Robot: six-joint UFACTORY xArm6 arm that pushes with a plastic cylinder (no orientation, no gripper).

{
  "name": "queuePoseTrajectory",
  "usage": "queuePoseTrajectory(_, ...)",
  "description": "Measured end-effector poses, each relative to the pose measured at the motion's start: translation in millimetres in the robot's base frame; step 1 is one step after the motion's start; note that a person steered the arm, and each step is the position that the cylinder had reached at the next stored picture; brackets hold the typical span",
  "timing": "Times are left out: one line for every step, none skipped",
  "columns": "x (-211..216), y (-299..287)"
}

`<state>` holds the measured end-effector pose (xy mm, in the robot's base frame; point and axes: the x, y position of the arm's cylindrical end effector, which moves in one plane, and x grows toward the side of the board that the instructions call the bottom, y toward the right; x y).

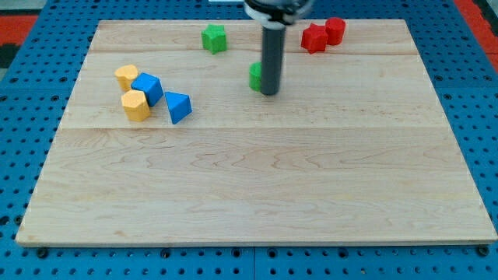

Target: Move the blue triangle and blue cube top a bit

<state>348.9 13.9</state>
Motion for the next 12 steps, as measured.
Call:
queuePoseTrajectory(-19.8,-8.4)
queuePoseTrajectory(-57.1,-31.0)
queuePoseTrajectory(-55.4,-30.9)
queuePoseTrajectory(37.2,0.0)
queuePoseTrajectory(98.6,-31.3)
queuePoseTrajectory(64.2,-104.0)
queuePoseTrajectory(51.9,-107.3)
queuePoseTrajectory(51.9,-103.8)
queuePoseTrajectory(60.6,-108.3)
queuePoseTrajectory(72.0,-117.5)
queuePoseTrajectory(60.4,-155.5)
queuePoseTrajectory(50.8,-180.1)
